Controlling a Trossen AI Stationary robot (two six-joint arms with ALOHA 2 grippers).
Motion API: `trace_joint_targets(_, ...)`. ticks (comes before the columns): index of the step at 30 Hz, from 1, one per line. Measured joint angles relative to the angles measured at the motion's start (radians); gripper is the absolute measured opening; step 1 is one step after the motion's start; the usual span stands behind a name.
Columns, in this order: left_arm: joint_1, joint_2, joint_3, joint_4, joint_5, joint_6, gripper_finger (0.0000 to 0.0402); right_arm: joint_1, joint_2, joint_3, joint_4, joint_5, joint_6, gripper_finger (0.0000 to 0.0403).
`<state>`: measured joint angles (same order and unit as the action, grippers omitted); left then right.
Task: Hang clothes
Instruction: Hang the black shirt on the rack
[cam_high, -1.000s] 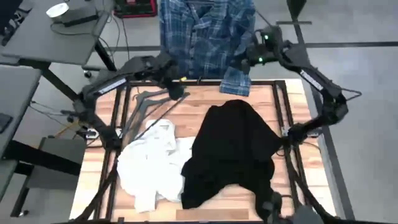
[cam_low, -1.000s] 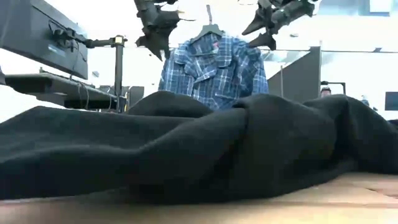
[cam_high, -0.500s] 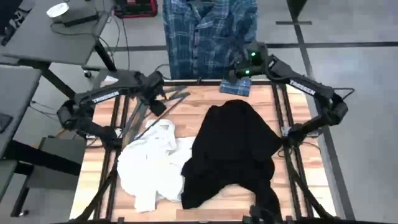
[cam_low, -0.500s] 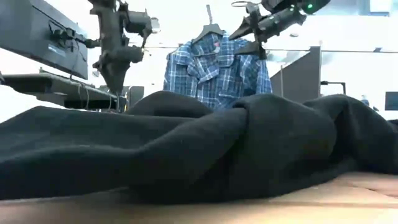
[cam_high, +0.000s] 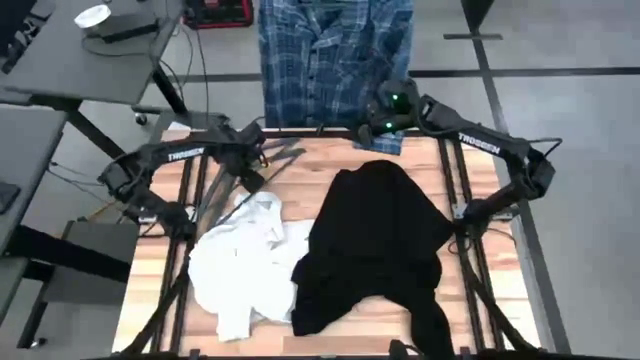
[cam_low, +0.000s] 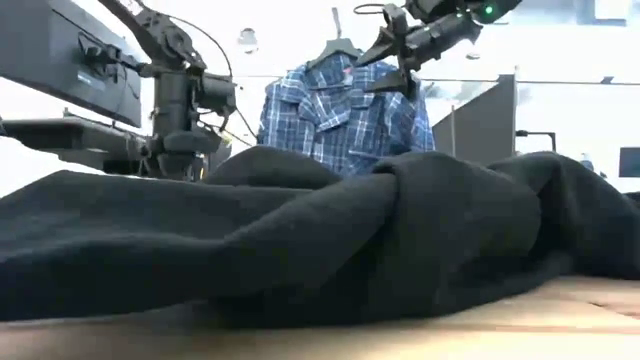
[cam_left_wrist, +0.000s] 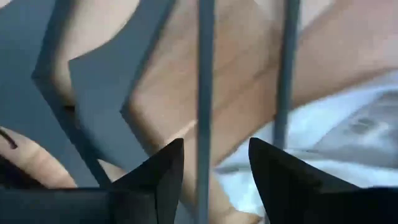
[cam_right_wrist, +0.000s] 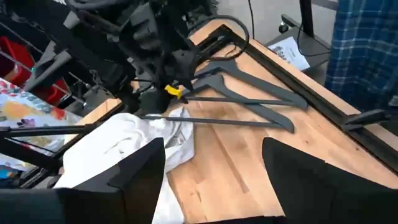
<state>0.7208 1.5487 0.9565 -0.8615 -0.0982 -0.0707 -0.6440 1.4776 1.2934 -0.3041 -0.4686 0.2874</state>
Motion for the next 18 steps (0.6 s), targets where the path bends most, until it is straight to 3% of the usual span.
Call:
trace_joint_targets(6,-0.001,0.089,0.0,0.06,0.017,0.048,0.0158,0.0,0.0,0.0,-0.001,0.0,0.0,0.0255)
trace_joint_targets(8,-0.001,0.107,0.0,0.065,0.015,0.048,0.0129,0.0,0.0,0.0,-0.001,0.0,0.0,0.0255)
trace_joint_targets(12,-0.006,0.112,0.0,0.063,0.015,0.06,0.0021,0.0,0.0,0.0,-0.002,0.0,0.0,0.0255)
trace_joint_targets(18,-0.034,0.048,0.023,0.006,-0.039,0.073,0.0008,0.0,0.0,0.0,-0.02,0.0,0.072,0.0255)
